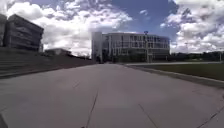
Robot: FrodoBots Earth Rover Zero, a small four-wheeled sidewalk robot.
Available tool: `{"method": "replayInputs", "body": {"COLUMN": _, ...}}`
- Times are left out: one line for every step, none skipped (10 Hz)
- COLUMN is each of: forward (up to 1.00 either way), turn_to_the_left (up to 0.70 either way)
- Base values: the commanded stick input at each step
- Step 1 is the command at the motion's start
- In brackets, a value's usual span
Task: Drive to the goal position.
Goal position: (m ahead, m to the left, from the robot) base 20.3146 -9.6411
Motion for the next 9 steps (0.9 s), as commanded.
{"method": "replayInputs", "body": {"forward": 0.7, "turn_to_the_left": 0.0}}
{"method": "replayInputs", "body": {"forward": 0.7, "turn_to_the_left": 0.0}}
{"method": "replayInputs", "body": {"forward": 0.7, "turn_to_the_left": 0.0}}
{"method": "replayInputs", "body": {"forward": 0.7, "turn_to_the_left": 0.0}}
{"method": "replayInputs", "body": {"forward": 0.7, "turn_to_the_left": 0.0}}
{"method": "replayInputs", "body": {"forward": 0.7, "turn_to_the_left": 0.0}}
{"method": "replayInputs", "body": {"forward": 0.7, "turn_to_the_left": 0.0}}
{"method": "replayInputs", "body": {"forward": 0.7, "turn_to_the_left": 0.0}}
{"method": "replayInputs", "body": {"forward": 0.7, "turn_to_the_left": 0.0}}
